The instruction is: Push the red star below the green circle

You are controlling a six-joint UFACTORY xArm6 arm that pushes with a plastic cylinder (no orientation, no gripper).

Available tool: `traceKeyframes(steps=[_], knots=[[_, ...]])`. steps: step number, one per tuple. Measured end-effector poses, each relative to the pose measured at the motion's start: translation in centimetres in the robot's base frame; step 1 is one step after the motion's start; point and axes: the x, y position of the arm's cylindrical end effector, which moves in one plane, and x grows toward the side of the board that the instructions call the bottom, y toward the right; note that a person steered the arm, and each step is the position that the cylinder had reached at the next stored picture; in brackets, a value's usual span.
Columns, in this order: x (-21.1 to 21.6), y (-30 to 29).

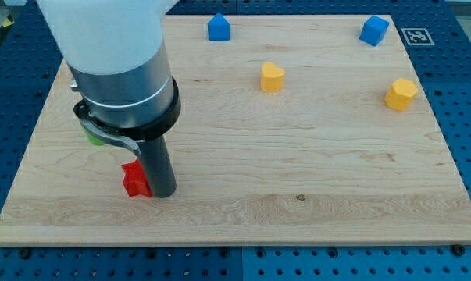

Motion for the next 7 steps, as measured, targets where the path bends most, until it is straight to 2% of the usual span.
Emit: traceKeyframes(steps=[7], knots=[[-1.6,-9.7]])
